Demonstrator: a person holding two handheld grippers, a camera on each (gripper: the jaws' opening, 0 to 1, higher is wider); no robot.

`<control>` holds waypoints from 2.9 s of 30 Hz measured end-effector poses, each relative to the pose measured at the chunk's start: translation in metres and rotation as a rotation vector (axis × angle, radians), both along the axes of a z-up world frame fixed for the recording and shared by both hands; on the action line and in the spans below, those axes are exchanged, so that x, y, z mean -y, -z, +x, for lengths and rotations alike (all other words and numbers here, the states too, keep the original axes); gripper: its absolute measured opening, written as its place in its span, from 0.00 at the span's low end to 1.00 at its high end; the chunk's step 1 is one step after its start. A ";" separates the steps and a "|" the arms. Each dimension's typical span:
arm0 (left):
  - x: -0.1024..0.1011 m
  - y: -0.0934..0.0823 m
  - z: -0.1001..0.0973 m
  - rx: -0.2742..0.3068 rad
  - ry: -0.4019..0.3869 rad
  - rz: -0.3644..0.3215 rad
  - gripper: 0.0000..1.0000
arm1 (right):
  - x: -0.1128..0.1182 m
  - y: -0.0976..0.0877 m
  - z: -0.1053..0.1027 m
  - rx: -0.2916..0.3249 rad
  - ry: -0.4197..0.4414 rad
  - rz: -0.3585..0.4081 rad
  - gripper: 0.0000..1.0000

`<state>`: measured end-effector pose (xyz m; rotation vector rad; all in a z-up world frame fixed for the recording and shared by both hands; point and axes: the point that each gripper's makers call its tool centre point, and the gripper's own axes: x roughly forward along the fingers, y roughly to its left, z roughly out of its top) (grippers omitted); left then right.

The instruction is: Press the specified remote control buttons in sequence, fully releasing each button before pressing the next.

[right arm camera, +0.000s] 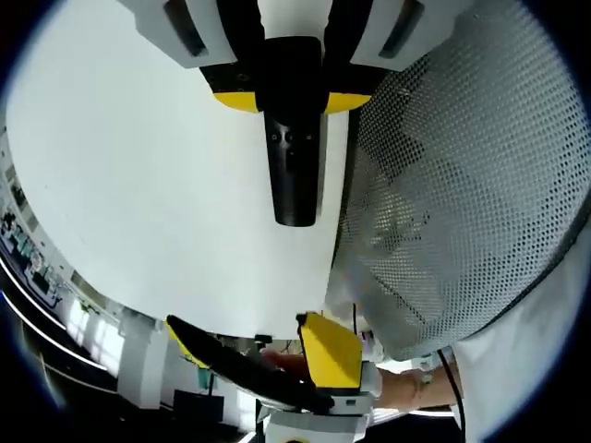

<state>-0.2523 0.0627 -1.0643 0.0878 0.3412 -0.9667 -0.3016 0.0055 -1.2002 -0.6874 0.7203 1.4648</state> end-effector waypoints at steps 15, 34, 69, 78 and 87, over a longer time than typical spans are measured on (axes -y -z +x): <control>-0.051 -0.041 0.011 0.110 -0.263 -0.180 0.93 | 0.003 0.000 0.010 -0.025 0.012 -0.025 0.21; -0.076 -0.052 0.010 0.103 -0.417 -0.276 0.99 | 0.011 0.002 0.060 0.000 -0.015 -0.070 0.21; -0.082 -0.045 -0.003 0.081 -0.475 -0.280 0.99 | 0.015 -0.002 0.179 0.027 0.073 -0.118 0.21; -0.084 -0.045 -0.003 0.079 -0.495 -0.284 0.99 | 0.021 -0.004 0.209 0.044 0.228 -0.064 0.31; -0.092 -0.047 0.000 0.090 -0.542 -0.304 0.99 | 0.021 -0.030 0.216 -0.086 0.580 0.308 0.65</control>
